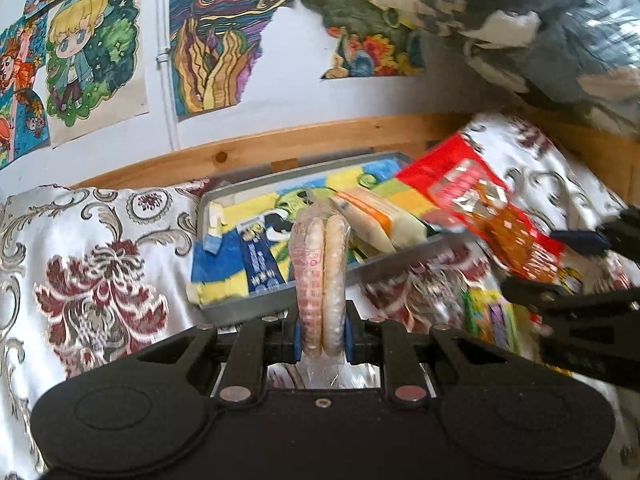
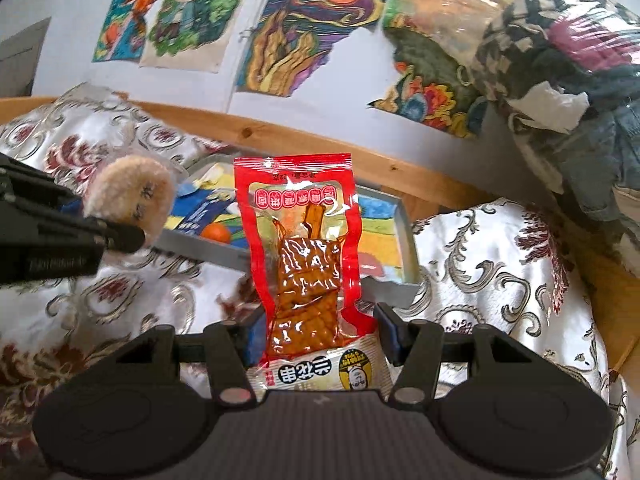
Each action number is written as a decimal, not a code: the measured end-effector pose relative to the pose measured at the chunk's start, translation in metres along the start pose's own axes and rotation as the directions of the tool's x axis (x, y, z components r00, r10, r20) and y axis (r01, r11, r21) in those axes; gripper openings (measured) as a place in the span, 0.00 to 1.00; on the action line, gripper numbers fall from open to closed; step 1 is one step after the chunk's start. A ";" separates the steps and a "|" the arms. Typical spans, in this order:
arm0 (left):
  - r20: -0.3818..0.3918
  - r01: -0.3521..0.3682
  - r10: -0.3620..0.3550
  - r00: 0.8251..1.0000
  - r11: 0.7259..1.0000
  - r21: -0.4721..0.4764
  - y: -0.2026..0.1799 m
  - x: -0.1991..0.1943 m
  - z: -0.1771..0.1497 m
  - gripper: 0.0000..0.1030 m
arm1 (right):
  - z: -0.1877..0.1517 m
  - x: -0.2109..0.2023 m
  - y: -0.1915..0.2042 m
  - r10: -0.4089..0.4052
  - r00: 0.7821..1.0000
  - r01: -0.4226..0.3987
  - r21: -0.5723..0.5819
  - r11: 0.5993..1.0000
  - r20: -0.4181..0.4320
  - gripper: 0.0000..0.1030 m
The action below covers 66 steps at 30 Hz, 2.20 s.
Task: Organize snacks
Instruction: 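Lift the red pack and rice cracker and carry both over the metal tray, then lower the red pack and rice cracker into the tray and open both tools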
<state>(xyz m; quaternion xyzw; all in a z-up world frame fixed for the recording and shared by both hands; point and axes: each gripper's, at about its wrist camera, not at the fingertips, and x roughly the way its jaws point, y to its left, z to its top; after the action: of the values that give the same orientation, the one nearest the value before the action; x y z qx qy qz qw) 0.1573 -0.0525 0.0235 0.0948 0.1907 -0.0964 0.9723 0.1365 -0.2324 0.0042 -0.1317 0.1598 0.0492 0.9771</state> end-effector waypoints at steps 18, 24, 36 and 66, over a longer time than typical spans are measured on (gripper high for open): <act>0.027 0.007 -0.009 1.000 0.998 0.069 0.007 0.110 0.064 0.19 | 0.054 0.103 -0.042 0.001 0.998 -0.006 0.074 0.997 0.064 0.58; 0.023 0.020 -0.021 1.000 0.999 0.042 0.013 0.142 0.069 0.19 | 0.057 0.136 -0.055 -0.011 0.999 0.006 0.129 0.992 0.040 0.58; -0.022 0.038 -0.037 0.999 0.998 0.040 0.015 0.168 0.074 0.20 | 0.057 0.165 -0.051 -0.001 1.000 0.003 0.143 0.990 -0.015 0.58; -0.020 -0.018 0.016 1.000 0.991 -0.131 0.034 0.129 0.093 0.91 | 0.066 0.106 -0.070 -0.061 0.994 0.043 0.195 0.980 0.088 1.00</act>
<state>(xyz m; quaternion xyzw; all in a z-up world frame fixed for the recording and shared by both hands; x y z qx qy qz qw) 0.3149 -0.0595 0.0631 0.0333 0.2048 -0.0745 0.9754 0.2662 -0.2754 0.0470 -0.0383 0.1143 0.0139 0.9926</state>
